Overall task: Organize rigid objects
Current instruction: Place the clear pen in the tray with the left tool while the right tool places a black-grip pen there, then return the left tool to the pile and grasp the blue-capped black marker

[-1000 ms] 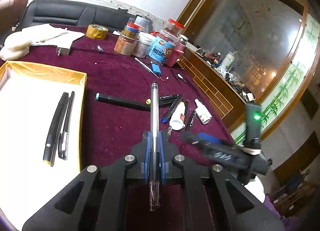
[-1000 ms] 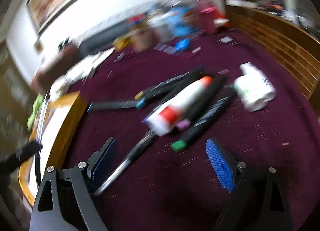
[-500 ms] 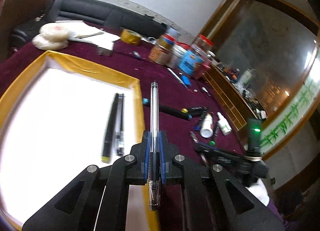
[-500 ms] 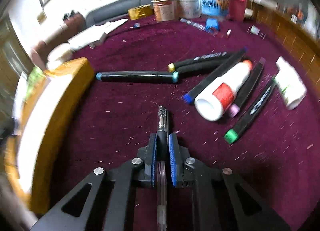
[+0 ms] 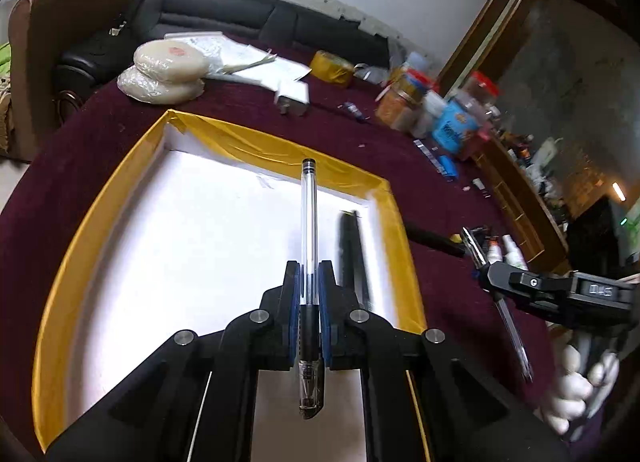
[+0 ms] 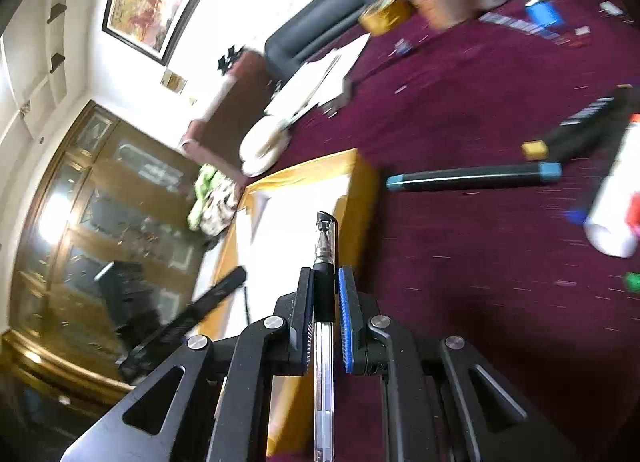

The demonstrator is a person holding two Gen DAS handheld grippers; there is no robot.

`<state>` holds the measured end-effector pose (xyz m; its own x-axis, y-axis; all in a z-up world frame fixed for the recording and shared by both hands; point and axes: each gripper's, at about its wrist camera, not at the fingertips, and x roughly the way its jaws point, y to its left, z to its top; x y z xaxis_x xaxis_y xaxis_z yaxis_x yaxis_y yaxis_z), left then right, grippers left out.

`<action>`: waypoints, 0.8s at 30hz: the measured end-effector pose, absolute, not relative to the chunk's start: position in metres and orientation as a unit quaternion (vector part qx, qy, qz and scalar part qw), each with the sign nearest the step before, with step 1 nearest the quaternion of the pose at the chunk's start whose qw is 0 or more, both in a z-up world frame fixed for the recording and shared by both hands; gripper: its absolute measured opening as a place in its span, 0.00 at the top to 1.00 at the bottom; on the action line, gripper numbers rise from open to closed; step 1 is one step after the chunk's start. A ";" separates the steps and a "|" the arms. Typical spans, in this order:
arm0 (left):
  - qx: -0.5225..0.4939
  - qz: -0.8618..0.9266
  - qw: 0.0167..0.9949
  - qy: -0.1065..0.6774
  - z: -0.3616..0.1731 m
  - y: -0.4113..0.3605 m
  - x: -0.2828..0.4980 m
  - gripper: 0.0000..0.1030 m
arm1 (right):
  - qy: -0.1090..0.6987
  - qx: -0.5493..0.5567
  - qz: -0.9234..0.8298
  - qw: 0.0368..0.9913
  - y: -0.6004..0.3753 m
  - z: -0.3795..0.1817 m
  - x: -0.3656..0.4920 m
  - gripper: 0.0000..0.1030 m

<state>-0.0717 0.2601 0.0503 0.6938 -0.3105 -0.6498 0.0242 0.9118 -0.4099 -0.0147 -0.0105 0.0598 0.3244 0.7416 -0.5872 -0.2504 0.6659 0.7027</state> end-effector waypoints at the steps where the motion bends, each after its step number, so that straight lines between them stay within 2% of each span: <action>1: -0.185 -0.091 0.900 0.384 0.049 0.263 -0.067 0.94 | 0.492 0.248 0.323 0.770 0.006 0.059 -0.008 0.89; 9: -0.178 -0.072 0.879 0.436 0.027 0.278 -0.013 0.94 | 0.537 0.211 0.294 0.762 0.096 0.039 0.031 0.89; 14: -0.191 -0.081 0.873 0.442 0.021 0.280 -0.011 0.93 | 0.545 0.205 0.271 0.766 0.101 0.026 0.047 0.89; 16: -0.197 -0.081 0.873 0.439 0.023 0.281 -0.013 0.88 | 0.539 0.188 0.266 0.777 0.100 0.030 0.049 0.85; 18: -0.204 -0.081 0.873 0.435 0.027 0.282 -0.016 0.81 | 0.532 0.173 0.263 0.786 0.096 0.035 0.050 0.69; 21: -0.213 -0.078 0.874 0.429 0.035 0.281 -0.020 0.69 | 0.503 0.165 0.260 0.808 0.077 0.052 0.045 0.66; 24: -0.213 -0.080 0.882 0.412 0.048 0.275 -0.029 0.61 | 0.456 0.148 0.245 0.843 0.048 0.076 0.035 0.66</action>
<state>-0.0292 0.2750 0.0481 0.6471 -0.3158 -0.6940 -0.0350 0.8969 -0.4407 0.0353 0.0478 0.0763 0.4639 0.5481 -0.6960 -0.2776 0.8360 0.4733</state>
